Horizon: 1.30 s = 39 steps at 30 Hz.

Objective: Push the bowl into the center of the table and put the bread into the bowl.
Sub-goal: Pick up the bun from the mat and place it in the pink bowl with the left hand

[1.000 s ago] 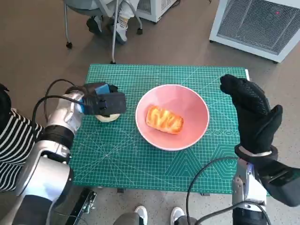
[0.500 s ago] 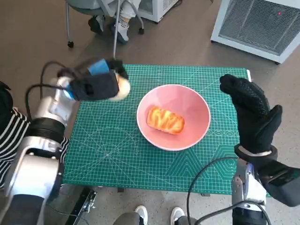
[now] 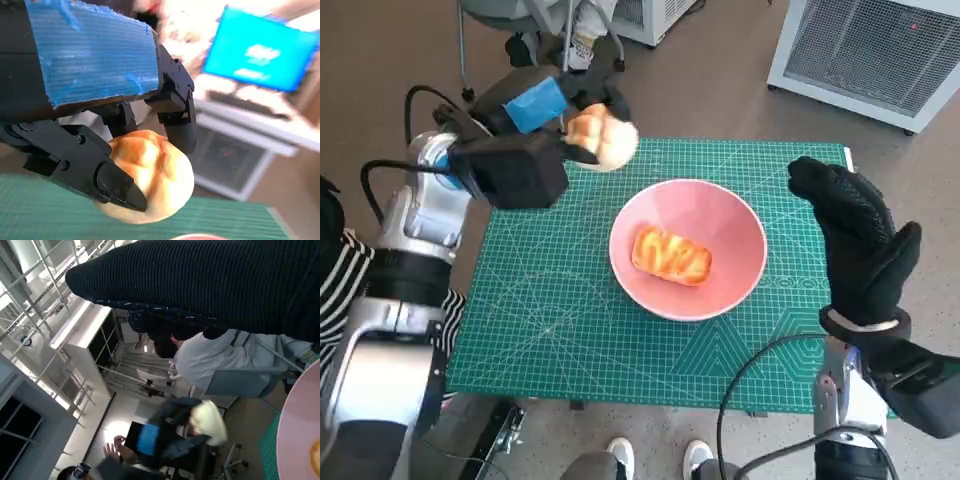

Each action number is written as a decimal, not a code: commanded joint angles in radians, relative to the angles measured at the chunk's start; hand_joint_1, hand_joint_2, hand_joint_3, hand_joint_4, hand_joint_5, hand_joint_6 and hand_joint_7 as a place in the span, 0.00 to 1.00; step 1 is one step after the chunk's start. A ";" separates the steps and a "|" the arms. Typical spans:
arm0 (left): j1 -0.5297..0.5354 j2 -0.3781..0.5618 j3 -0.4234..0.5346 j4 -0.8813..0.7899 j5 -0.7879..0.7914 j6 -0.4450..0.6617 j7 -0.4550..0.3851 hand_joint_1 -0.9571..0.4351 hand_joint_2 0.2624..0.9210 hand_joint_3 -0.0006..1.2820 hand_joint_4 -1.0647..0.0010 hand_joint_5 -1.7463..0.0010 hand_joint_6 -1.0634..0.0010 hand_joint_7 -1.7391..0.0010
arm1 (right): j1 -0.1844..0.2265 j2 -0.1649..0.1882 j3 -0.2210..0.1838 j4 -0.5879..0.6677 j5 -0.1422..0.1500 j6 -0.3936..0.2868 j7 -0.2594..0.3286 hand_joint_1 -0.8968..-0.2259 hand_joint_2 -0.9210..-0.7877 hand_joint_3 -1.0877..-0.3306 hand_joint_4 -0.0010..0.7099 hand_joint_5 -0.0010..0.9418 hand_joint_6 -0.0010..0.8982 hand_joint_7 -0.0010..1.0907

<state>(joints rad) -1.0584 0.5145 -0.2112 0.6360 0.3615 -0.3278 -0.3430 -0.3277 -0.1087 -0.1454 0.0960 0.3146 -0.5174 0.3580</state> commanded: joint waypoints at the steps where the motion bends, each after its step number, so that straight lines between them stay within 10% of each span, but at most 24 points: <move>1: 0.034 -0.034 0.003 -0.133 -0.027 0.050 -0.035 0.69 0.95 0.00 0.18 0.47 0.32 0.35 | 0.014 0.007 0.001 0.010 0.010 0.005 0.002 0.28 0.00 0.48 0.26 0.00 0.09 0.39; 19: -0.007 -0.157 -0.087 -0.002 0.007 0.017 -0.066 0.69 0.95 0.00 0.19 0.46 0.32 0.37 | 0.037 0.012 0.001 -0.031 0.004 0.011 -0.012 0.28 0.00 0.48 0.26 0.00 0.09 0.39; 23: -0.015 -0.178 -0.102 0.059 0.003 0.005 -0.096 0.69 0.99 0.08 0.33 0.36 0.49 0.27 | 0.043 0.012 0.000 -0.039 0.001 0.011 -0.016 0.28 0.00 0.48 0.26 0.00 0.08 0.39; 28: -0.016 -0.193 -0.115 0.109 -0.003 0.003 -0.151 0.59 0.87 0.03 0.60 0.89 0.64 0.83 | 0.048 0.010 -0.002 -0.048 -0.002 0.012 -0.022 0.28 0.00 0.48 0.26 0.00 0.08 0.39; 39: -0.001 -0.185 -0.117 0.115 -0.007 -0.007 -0.233 0.40 0.87 0.01 0.90 1.00 0.77 0.99 | 0.049 0.006 -0.005 -0.053 0.000 0.013 -0.027 0.28 0.00 0.48 0.26 0.00 0.08 0.39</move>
<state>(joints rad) -1.0461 0.3214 -0.3266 0.7541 0.3602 -0.3207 -0.5612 -0.2976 -0.1043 -0.1467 0.0404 0.3130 -0.5176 0.3390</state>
